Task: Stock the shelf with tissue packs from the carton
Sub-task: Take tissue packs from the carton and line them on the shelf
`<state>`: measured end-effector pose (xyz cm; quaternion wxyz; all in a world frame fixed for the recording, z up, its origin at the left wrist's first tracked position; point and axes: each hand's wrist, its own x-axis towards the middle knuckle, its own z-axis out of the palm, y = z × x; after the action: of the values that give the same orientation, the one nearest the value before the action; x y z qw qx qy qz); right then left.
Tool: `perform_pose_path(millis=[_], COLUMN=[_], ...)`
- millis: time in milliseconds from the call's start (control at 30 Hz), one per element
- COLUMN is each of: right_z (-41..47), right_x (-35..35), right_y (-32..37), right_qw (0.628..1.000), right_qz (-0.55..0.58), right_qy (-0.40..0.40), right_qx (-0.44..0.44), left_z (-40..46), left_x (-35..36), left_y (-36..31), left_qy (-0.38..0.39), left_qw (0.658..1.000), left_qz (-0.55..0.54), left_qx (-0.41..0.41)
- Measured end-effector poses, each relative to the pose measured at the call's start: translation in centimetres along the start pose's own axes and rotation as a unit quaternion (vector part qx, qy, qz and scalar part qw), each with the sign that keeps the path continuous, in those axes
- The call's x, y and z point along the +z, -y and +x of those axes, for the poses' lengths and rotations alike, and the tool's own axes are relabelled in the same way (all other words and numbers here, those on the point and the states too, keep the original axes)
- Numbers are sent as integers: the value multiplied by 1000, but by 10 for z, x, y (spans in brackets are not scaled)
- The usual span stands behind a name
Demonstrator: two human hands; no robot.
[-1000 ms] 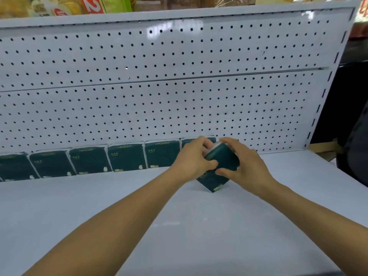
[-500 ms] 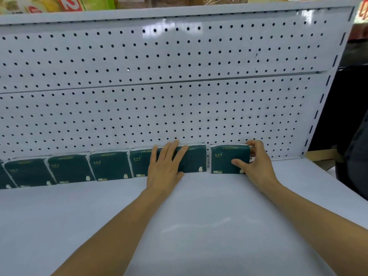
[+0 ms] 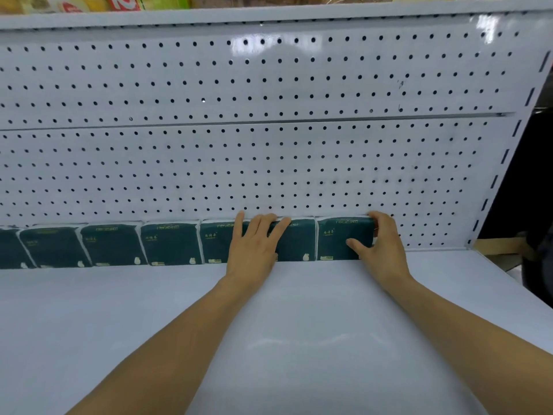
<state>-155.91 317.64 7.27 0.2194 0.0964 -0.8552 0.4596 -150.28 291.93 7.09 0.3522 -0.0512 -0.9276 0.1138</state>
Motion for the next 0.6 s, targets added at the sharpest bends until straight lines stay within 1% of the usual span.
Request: perform_pose_path(millis=[67,167,233,300,400,467,533,600], right_z=[-1,-7,-17,-33,-64,-92,-125,-160], right_x=[-3,-7,-9,-9,-5,2,11,24], right_y=[5,21,40,64,101,126,154,184], right_qw=[999,995,991,984,965,953,945,939], right_qz=[-22,-97,-132,-165,-184,-174,-160,-149], right_qy=[9,12,13,15,2,-8,-6,9], right_qx=[21,36,-1,-70,-186,-247,-285,-311], left_z=[2,3,1,-8,-37,-67,-104,-146], left_x=[-7,-28,-46,-69,-101,-122,-143,-164], left_y=[-1,-3,-2,3,18,32,48,65], left_qy=[25,86,104,105,82,31,-22,-45], left_qw=[1000,996,993,992,992,995,994,990], left_qz=[3,-6,-22,-35,-54,-45,-43,-50], left_qx=[-4,-18,-44,-68,-80,-81,-100,-125])
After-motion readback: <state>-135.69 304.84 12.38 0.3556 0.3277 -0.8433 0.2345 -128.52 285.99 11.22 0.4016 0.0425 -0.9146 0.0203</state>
